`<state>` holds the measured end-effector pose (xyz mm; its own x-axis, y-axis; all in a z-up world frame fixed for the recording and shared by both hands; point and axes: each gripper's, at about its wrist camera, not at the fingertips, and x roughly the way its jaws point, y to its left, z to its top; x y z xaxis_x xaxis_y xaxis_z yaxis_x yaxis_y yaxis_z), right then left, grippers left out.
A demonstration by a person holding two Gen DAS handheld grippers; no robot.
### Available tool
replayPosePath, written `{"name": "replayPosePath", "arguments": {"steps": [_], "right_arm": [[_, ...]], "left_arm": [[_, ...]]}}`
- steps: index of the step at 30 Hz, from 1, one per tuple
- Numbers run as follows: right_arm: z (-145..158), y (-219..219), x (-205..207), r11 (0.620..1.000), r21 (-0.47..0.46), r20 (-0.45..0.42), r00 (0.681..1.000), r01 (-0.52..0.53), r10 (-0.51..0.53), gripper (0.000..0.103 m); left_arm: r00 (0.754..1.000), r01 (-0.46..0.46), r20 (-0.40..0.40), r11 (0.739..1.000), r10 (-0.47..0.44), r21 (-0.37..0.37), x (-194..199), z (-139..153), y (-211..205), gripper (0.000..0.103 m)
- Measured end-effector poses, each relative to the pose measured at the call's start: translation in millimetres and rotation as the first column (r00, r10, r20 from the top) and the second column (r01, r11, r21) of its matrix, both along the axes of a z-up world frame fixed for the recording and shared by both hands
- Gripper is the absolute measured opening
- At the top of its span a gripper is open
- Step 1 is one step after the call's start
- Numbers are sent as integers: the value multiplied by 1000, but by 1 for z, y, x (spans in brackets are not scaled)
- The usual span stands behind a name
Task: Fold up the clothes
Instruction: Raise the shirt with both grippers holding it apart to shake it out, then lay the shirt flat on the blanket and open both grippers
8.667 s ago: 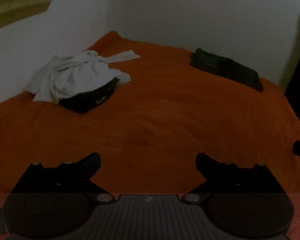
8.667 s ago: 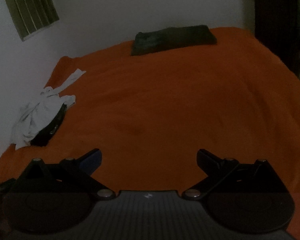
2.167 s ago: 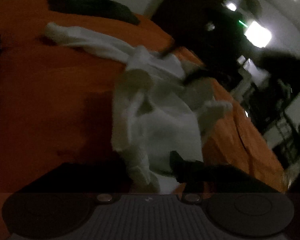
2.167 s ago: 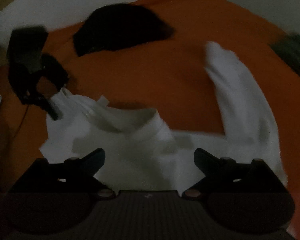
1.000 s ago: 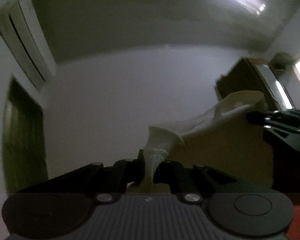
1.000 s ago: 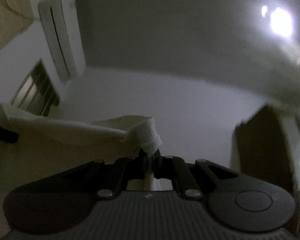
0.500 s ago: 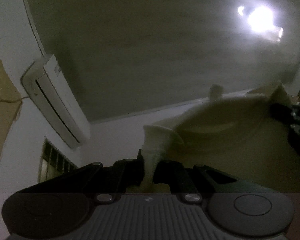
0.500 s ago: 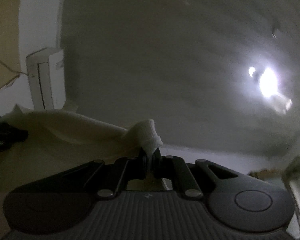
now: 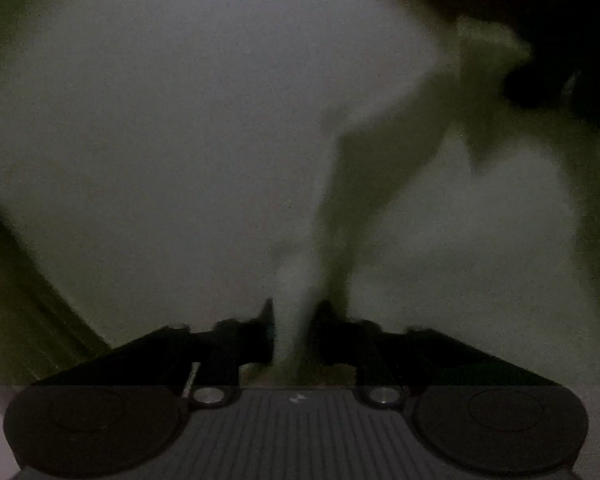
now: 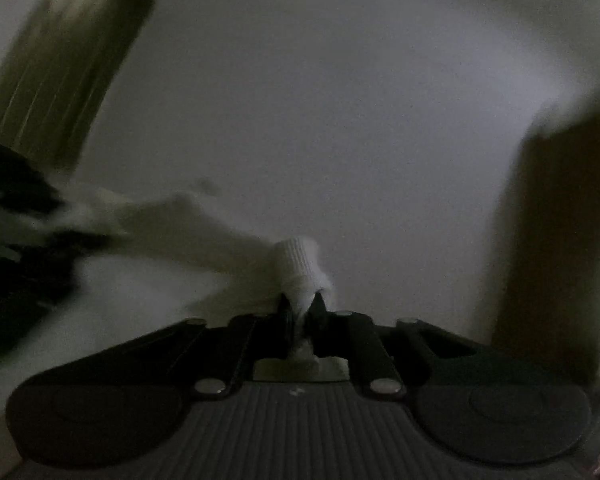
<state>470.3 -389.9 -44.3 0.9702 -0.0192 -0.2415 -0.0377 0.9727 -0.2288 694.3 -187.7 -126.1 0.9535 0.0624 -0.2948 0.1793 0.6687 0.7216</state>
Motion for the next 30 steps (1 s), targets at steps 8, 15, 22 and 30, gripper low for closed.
{"name": "replayPosePath", "arguments": {"steps": [8,15,22,30], "right_arm": [[-174,-133,-23,991,131,-539,840,3,69,56],[-230,-213,-99,971,239,-699,695,3,170,56],[-228,-187,-106,982,187,-634,765,6,116,13],[-158,-205,-73,872,-354,-229,872,339,-432,13]], "left_arm": [[793,-269,-604,846,-77,-460,-18,-151,173,50],[627,-402,-734,699,-261,-591,-52,-197,206,60],[650,-416,-681,592,-337,-690,-38,-213,156,5],[769,-400,-639,793,17,-460,-5,-122,165,3]]}}
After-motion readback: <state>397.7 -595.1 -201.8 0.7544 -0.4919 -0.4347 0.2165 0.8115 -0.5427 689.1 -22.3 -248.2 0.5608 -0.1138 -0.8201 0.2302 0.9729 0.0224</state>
